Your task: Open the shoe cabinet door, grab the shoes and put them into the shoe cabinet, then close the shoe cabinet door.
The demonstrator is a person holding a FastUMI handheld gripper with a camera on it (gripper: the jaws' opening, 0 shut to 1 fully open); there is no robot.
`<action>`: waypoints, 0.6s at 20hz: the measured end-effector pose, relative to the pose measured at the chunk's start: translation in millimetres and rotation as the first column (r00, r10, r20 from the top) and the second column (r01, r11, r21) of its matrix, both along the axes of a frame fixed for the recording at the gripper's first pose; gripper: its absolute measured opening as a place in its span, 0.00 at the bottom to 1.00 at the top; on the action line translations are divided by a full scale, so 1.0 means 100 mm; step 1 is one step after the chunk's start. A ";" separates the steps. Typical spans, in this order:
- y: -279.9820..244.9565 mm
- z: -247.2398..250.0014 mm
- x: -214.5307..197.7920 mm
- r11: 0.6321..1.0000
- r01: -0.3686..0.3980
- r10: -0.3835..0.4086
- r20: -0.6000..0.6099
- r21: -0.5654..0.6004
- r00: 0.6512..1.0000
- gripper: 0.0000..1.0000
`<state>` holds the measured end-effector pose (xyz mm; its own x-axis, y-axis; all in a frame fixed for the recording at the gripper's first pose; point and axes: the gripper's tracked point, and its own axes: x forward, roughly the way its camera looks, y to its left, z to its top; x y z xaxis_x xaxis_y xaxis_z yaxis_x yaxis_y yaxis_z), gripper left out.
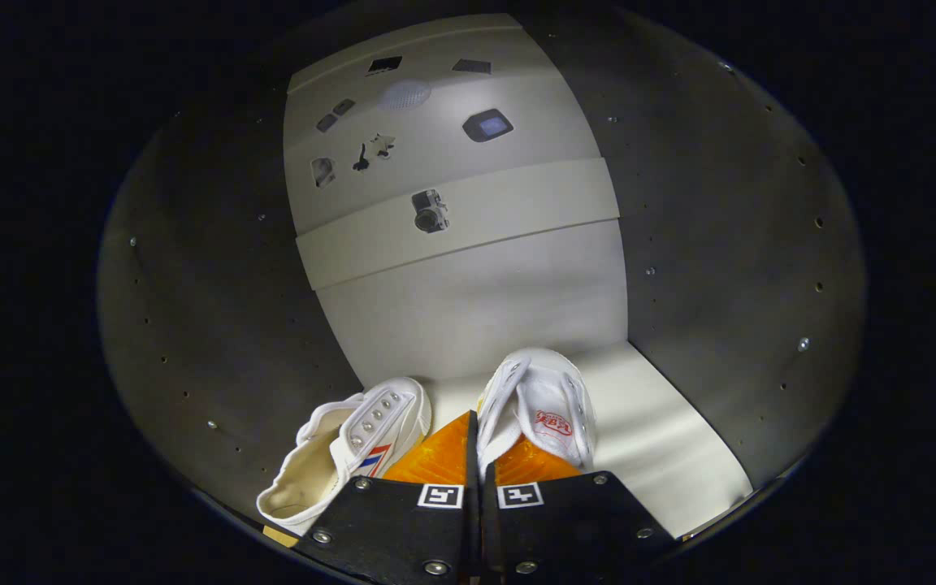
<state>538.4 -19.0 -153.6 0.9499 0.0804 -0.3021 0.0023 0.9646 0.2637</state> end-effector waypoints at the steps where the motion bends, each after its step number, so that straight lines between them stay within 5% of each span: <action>1: 0.02 -0.04 0.03 1.000 -0.006 0.005 -0.015 -0.008 1.000 0.02; 12: 0.12 0.24 -0.48 1.000 0.021 -0.021 -0.001 -0.024 1.000 0.29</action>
